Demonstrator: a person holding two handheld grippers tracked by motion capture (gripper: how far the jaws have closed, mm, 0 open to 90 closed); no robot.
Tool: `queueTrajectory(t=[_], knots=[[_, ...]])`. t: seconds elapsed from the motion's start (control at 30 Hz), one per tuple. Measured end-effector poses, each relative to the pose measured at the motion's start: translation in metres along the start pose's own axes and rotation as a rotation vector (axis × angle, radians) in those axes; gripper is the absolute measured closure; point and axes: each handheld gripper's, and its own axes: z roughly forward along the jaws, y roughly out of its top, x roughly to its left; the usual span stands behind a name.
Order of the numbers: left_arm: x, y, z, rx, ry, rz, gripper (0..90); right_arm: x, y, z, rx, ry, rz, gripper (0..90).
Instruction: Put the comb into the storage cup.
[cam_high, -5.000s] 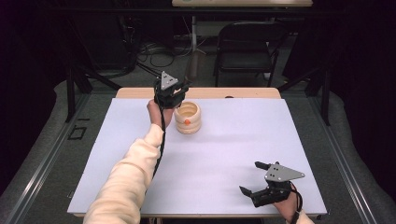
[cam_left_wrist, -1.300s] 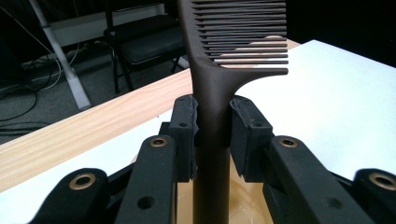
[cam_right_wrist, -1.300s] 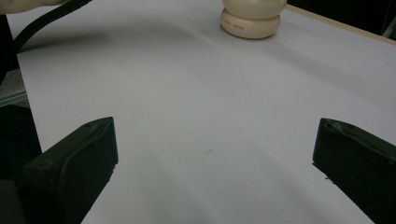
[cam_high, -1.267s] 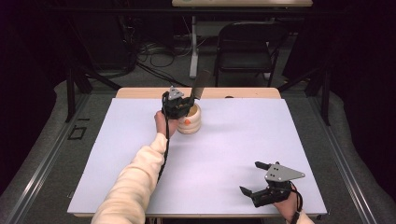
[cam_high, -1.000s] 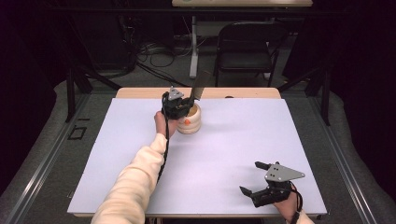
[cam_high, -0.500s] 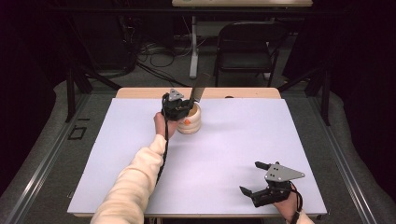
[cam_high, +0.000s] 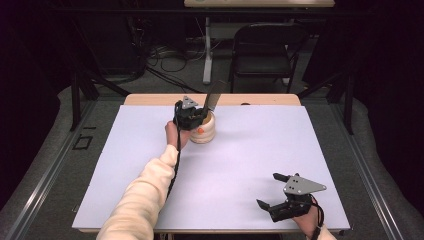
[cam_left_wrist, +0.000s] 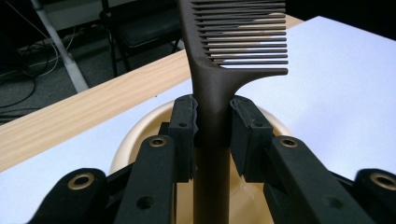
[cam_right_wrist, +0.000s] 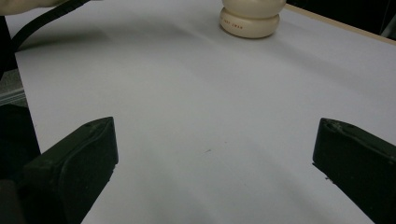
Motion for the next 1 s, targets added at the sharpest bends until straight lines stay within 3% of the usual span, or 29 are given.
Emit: queueTrajectory(t=[0.2, 0.53, 0.8, 1.0], knots=[[0.0, 0.0, -0.002, -0.006, -0.009, 0.0, 70.7, 0.0, 0.0, 0.0, 0.0, 0.0, 0.0, 0.0], [-0.001, 0.005, -0.015, -0.018, -0.002, -0.013, 36.0, 0.0, 0.0, 0.0, 0.0, 0.001, 0.0, 0.0], [-0.006, 0.01, -0.031, 0.001, -0.016, 0.023, 16.2, 0.0, 0.0, 0.0, -0.001, 0.001, 0.001, 0.0], [-0.011, 0.011, -0.042, 0.02, -0.022, 0.058, 9.1, 0.0, 0.0, 0.001, 0.001, 0.001, 0.001, 0.0]])
